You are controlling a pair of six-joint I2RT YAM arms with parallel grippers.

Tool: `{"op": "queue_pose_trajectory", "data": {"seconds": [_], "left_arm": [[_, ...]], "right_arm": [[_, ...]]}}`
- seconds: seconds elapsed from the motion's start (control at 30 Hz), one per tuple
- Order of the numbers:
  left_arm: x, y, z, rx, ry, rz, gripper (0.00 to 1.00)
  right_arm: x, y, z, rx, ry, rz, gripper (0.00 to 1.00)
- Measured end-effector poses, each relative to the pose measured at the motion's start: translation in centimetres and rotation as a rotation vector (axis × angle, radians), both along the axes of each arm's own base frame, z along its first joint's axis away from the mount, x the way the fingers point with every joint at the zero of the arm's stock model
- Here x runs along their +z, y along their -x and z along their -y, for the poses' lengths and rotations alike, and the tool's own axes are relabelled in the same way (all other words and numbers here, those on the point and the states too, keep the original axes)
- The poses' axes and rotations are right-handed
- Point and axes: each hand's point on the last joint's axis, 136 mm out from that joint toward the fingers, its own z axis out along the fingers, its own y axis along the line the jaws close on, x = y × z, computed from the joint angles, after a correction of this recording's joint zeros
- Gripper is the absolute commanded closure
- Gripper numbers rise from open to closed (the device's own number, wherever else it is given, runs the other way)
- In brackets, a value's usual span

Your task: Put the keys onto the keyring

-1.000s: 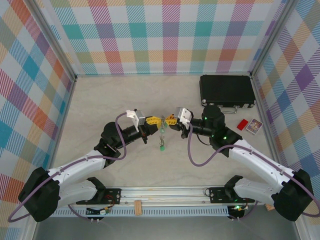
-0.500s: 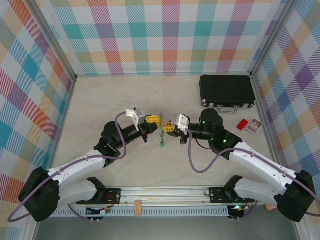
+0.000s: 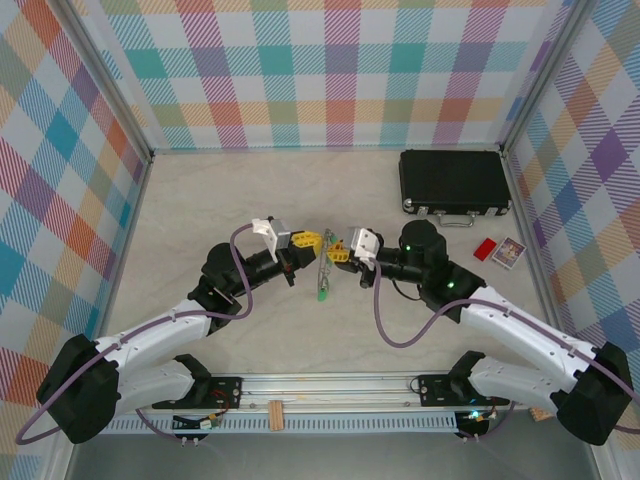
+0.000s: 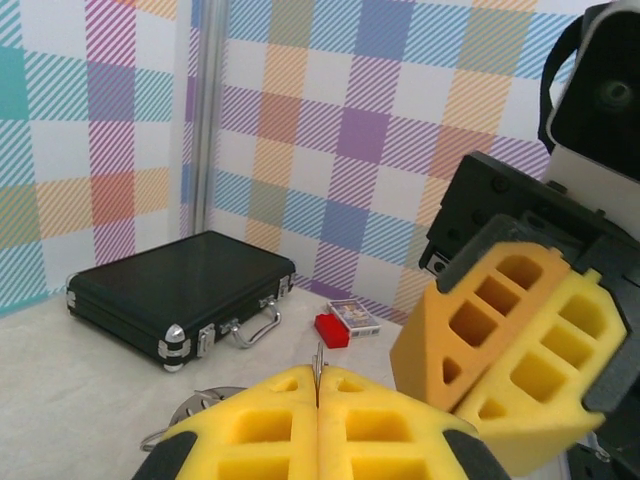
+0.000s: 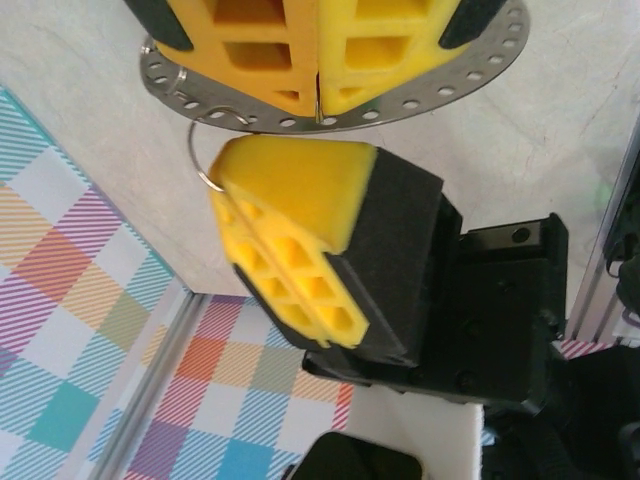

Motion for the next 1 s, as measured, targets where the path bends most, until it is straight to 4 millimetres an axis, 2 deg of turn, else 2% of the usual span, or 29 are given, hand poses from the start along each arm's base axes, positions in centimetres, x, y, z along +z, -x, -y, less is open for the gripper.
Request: {"op": "queue_pose_trajectory", "data": {"seconds": [0.27, 0.5, 0.8, 1.0], "left_arm": [[0.5, 0.9, 0.3, -0.054, 0.012, 0.022, 1.00], [1.7, 1.9, 0.5, -0.108, 0.054, 0.050, 1.00], [1.1, 2.2, 1.2, -0.159, 0.052, 0.022, 1.00], [1.1, 2.2, 1.2, -0.163, 0.055, 0.016, 1.00]], "right_arm": [[1.0, -1.4, 1.9, -0.054, -0.070, -0.102, 1.00], [1.9, -1.1, 3.7, -0.044, -0.144, -0.171, 1.00], [1.9, 0.5, 3.1, 0.049, -0.159, -0.232, 1.00], [0.9, 0.4, 2.5, 0.081, -0.141, -0.282, 1.00]]}}
